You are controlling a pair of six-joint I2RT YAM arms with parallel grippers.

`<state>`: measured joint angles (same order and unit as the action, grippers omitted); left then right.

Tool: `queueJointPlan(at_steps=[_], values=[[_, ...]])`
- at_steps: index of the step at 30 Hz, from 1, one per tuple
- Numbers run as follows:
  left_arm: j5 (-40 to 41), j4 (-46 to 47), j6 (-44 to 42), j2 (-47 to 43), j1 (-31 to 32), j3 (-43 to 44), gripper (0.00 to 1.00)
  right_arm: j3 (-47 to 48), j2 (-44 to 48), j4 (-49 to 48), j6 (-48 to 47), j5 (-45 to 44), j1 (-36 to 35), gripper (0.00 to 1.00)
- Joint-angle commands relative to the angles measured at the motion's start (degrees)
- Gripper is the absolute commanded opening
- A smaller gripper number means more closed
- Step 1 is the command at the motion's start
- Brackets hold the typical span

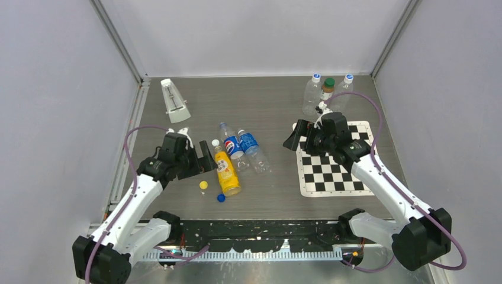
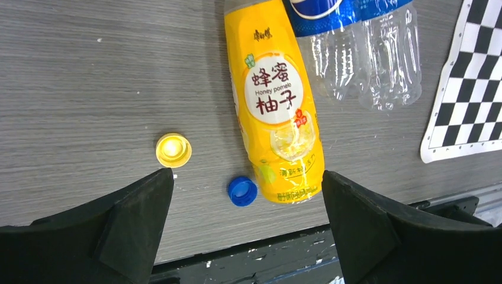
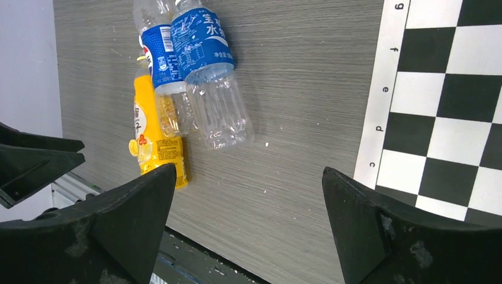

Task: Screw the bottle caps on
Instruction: Pick up the bottle cap from the center of the board.

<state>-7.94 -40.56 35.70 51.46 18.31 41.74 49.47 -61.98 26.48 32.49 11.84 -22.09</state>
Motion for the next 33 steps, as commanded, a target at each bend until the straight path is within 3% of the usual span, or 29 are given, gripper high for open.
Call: queueJointPlan(at_steps=[1, 9, 15, 20, 24, 33], values=[[5.0, -0.7, 2.7, 0.8, 4.0, 0.4, 1.0, -0.5, -0.1, -4.1, -0.3, -2.2, -0.7, 1.0], [15.1, -7.0, 8.6, 1.5, 16.1, -0.7, 0.88, -2.2, -1.0, -7.2, 0.4, -2.1, -0.8, 1.0], [18.4, -7.4, 13.2, 1.9, 22.2, -2.6, 0.69, -3.4, -1.1, -8.2, 0.5, -2.2, -0.8, 1.0], [20.3, -6.8, 15.9, 6.6, 28.9, -2.1, 0.5, -3.9, -1.3, -8.7, 0.9, -2.0, -0.8, 1.0], [22.0, -5.6, 16.8, 12.0, 33.7, -1.1, 0.43, -4.0, -1.2, -8.6, 0.9, -2.3, -0.8, 1.0], [25.9, -0.3, 17.3, 18.9, 35.7, -0.7, 0.29, -3.8, -1.0, -7.9, 0.5, -2.2, -0.8, 1.0]])
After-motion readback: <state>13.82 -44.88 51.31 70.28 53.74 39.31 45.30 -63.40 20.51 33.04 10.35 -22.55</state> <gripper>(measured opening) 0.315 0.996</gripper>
